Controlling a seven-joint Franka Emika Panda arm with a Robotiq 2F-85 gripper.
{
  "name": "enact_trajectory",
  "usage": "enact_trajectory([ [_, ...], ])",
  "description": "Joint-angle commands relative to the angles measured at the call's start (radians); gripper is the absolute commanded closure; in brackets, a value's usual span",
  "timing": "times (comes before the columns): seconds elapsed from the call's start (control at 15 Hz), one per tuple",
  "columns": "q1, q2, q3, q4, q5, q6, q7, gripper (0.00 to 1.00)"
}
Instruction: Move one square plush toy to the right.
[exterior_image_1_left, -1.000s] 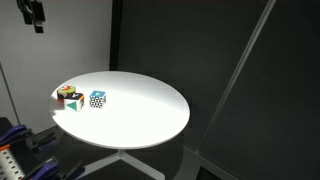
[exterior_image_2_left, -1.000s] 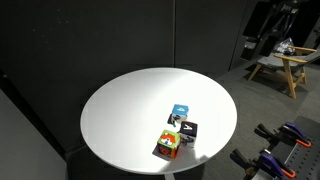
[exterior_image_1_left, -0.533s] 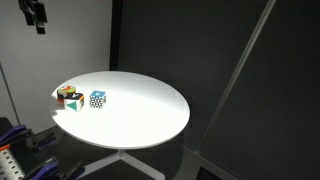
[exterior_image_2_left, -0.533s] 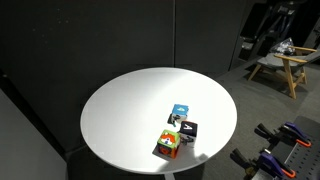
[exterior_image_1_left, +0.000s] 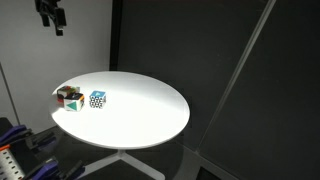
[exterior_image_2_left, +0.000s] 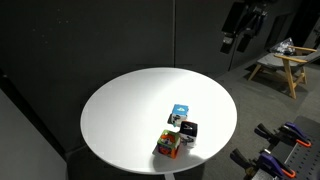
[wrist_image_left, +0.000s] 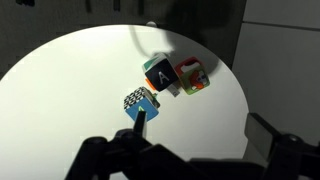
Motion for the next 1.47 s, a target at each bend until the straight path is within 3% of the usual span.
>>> enact_trajectory([
  [0.0, 0.002, 0.103, -0.033, 0.093, -0.022, -0.024, -0.100, 0.00],
  [0.93, -0.002, 0.423, -0.047, 0.273, -0.186, -0.019, -0.363, 0.00],
  [1.4, -0.006, 0.506, -0.043, 0.264, -0.290, 0.094, -0.381, 0.00],
])
